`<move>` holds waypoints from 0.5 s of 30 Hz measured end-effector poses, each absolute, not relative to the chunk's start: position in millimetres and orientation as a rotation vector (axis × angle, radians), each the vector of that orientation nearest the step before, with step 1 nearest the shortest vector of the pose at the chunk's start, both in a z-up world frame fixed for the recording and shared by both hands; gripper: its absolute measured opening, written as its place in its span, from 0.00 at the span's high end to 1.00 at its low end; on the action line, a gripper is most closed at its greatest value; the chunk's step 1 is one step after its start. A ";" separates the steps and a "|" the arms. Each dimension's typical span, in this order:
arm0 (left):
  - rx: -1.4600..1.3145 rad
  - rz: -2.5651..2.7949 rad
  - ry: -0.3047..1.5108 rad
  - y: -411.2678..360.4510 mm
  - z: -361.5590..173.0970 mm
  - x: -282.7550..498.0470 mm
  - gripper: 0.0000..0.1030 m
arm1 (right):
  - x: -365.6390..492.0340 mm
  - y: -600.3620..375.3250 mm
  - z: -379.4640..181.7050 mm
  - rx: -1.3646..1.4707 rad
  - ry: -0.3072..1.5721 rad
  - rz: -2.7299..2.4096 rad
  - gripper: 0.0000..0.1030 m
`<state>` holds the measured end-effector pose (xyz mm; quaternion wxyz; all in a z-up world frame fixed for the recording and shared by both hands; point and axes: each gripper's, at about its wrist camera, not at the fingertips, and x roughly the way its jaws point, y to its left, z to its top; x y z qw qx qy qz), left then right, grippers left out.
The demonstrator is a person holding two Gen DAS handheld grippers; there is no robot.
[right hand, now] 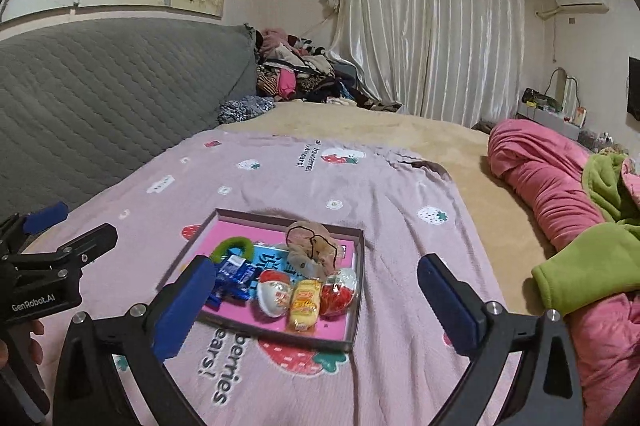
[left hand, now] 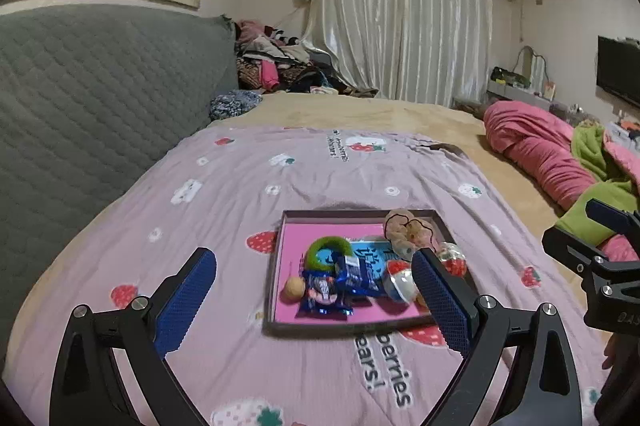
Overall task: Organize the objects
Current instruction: 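Open both tools and pull them back from the tray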
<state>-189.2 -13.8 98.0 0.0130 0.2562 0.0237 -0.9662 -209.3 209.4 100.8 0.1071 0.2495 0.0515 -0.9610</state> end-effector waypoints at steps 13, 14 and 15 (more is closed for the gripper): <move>0.881 -2.986 0.114 -18.1 110.9 -121.1 0.04 | -133.1 201.5 116.9 0.676 0.115 -2.820 0.01; 0.890 -2.983 0.109 -16.5 109.4 -119.9 0.04 | -128.6 200.5 115.4 0.680 0.117 -2.816 0.01; 0.880 -2.981 0.100 -14.8 108.3 -116.0 0.04 | -125.8 200.0 114.2 0.682 0.119 -2.815 0.01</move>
